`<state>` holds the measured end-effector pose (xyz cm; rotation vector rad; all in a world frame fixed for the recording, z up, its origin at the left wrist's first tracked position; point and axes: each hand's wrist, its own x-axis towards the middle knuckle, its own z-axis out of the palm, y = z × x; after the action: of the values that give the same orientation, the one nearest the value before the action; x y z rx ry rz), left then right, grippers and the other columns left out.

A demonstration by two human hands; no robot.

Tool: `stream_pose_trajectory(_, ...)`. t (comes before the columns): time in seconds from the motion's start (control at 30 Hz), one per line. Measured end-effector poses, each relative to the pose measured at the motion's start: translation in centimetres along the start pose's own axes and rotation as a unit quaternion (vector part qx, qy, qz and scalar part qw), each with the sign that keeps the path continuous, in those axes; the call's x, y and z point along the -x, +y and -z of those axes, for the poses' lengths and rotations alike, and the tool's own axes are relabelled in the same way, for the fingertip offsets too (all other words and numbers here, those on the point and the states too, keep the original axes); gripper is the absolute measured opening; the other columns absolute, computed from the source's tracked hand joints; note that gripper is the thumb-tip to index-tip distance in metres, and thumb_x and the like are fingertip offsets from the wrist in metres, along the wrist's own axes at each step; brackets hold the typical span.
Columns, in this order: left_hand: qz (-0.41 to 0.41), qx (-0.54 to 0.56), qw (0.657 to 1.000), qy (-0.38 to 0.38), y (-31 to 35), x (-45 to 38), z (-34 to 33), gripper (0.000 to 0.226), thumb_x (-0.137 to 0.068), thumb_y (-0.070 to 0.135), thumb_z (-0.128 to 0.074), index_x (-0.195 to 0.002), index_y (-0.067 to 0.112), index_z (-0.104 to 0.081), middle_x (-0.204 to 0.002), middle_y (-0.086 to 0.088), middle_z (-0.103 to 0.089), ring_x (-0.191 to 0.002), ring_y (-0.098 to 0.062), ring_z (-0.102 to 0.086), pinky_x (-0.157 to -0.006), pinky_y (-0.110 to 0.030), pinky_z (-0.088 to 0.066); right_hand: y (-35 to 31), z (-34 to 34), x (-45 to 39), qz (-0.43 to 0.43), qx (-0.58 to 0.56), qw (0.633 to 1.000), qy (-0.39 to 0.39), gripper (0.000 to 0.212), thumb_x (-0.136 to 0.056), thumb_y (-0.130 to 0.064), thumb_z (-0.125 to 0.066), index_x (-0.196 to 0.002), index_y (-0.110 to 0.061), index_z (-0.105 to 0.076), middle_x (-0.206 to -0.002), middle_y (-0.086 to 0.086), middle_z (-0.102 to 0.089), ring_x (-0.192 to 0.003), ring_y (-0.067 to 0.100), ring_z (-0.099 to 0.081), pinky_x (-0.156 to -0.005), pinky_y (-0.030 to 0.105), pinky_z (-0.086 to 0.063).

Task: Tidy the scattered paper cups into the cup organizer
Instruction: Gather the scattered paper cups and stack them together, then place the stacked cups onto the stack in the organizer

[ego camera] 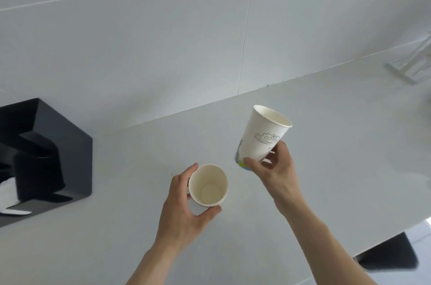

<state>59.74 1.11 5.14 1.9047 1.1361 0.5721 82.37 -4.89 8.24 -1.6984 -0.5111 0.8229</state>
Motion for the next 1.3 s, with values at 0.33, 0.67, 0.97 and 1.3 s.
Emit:
stream_pose_trajectory(0.33,0.032,0.020,0.999,0.026,-0.9,2.1,2.2,0.089,-0.059,0.051,-0.089,-0.130,0.051,-0.036,-0.131,0.030,-0.048,-0.108,0.005,-0.061,-0.084,-0.029,-0.059,-0.1,-5.4,6.9,0.189,0.128,0.958,-0.172,0.075,-0.072,-0.014,-0.087,-0.136,-0.024,-0.049,-0.128,-0.011,-0.062,-0.122,0.013,-0.060,-0.101,0.033,-0.051)
stream_pose_trajectory(0.67,0.051,0.018,0.997,0.057,-2.3,4.2,4.6,0.085,-0.059,0.051,-0.091,-0.128,0.048,-0.042,-0.126,0.026,-0.053,-0.112,0.007,-0.058,-0.082,-0.015,-0.049,1.5,-8.3,8.5,0.199,0.172,0.939,-0.221,0.062,-0.080,-0.013,-0.076,-0.135,-0.029,-0.052,-0.133,-0.012,-0.056,-0.130,0.011,-0.054,-0.102,0.039,-0.053)
stream_pose_trajectory(0.97,0.073,0.021,0.996,0.043,-3.4,5.0,6.4,0.098,-0.061,0.042,-0.091,-0.140,0.048,-0.034,-0.140,0.031,-0.043,-0.120,0.007,-0.053,-0.094,-0.026,-0.055,1.0,-9.0,8.3,0.112,0.106,0.946,-0.284,0.061,-0.088,-0.031,-0.072,-0.145,-0.031,-0.049,-0.144,-0.018,-0.054,-0.135,0.005,-0.051,-0.103,0.032,-0.054)
stream_pose_trajectory(1.3,0.149,0.136,0.979,0.001,-3.1,5.1,9.7,0.053,-0.078,0.055,-0.070,-0.127,0.041,-0.055,-0.115,0.021,-0.068,-0.109,-0.006,-0.066,-0.090,-0.035,-0.058,1.0,-10.1,7.9,0.071,0.126,0.959,-0.242,0.046,-0.094,-0.012,-0.069,-0.132,-0.036,-0.062,-0.120,-0.013,-0.074,-0.114,-0.002,-0.065,-0.083,0.024,-0.060)
